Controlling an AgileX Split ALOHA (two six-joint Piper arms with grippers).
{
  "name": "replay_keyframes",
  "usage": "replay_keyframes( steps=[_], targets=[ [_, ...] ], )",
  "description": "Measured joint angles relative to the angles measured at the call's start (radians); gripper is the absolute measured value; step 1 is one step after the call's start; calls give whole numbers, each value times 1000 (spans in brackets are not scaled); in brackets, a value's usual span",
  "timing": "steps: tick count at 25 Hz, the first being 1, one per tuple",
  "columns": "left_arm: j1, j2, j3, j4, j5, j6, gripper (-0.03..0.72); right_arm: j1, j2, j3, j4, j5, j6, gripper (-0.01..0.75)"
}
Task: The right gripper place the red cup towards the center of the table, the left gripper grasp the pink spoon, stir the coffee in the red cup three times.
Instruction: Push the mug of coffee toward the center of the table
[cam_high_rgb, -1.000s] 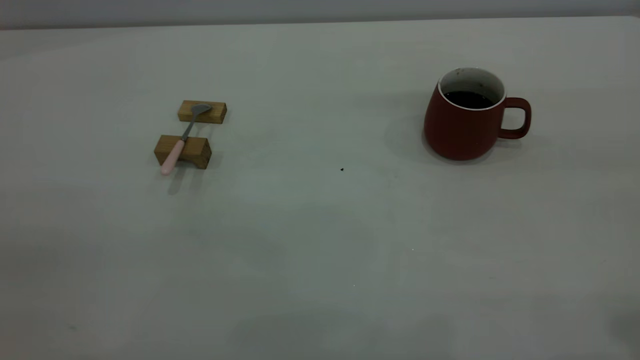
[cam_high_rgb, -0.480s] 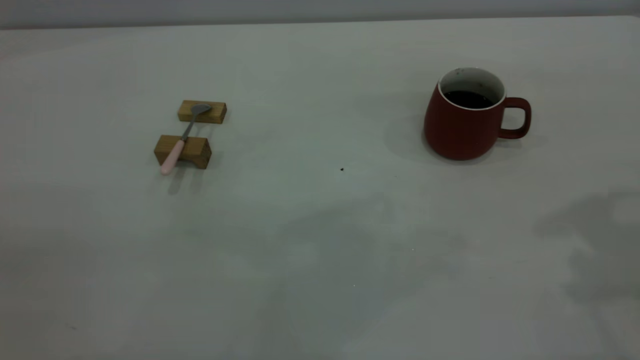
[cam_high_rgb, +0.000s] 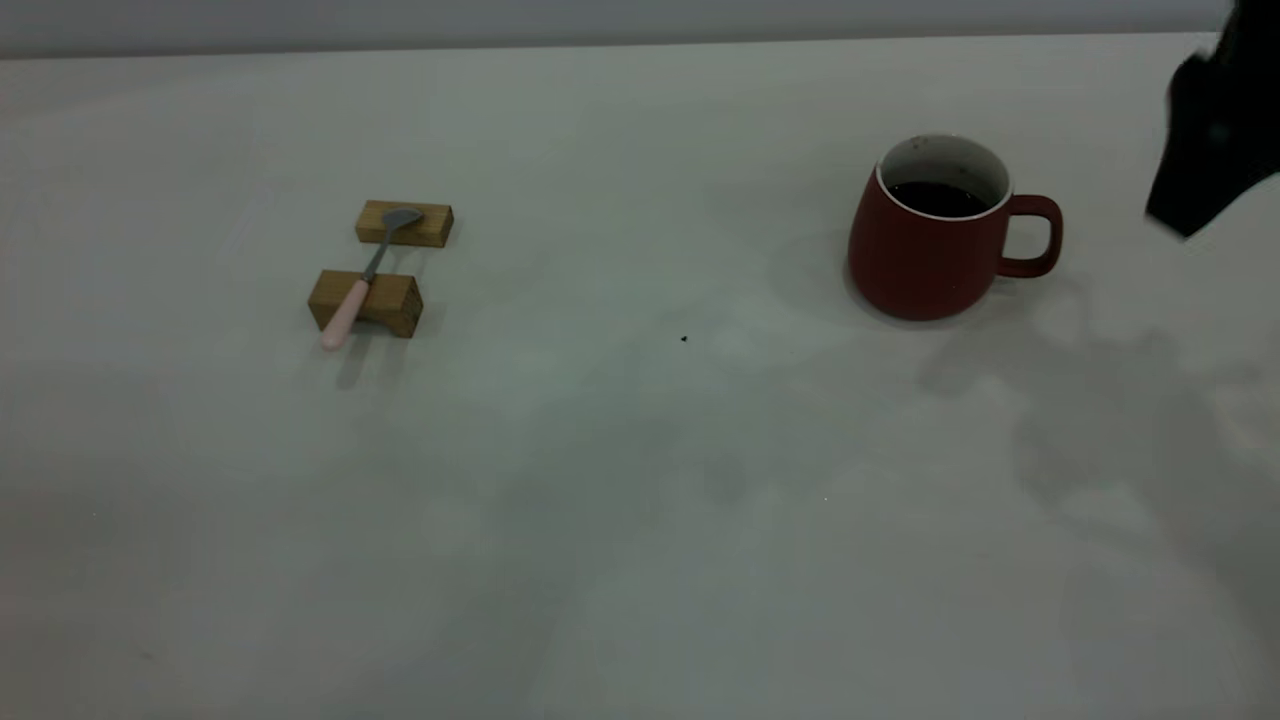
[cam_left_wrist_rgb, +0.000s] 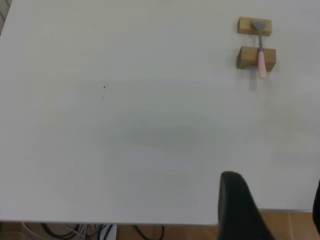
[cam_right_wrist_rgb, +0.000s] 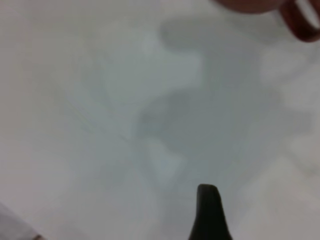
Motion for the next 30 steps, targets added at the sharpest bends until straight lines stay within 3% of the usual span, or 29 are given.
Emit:
replay_keyframes(
  steps=[17, 30],
  targets=[
    [0, 0, 0, 0, 0, 0, 438, 0, 345, -329, -116, -7, -102, 599],
    [0, 0, 0, 0, 0, 0, 438, 0, 450, -445, -16, 1, -252, 607]
  ],
)
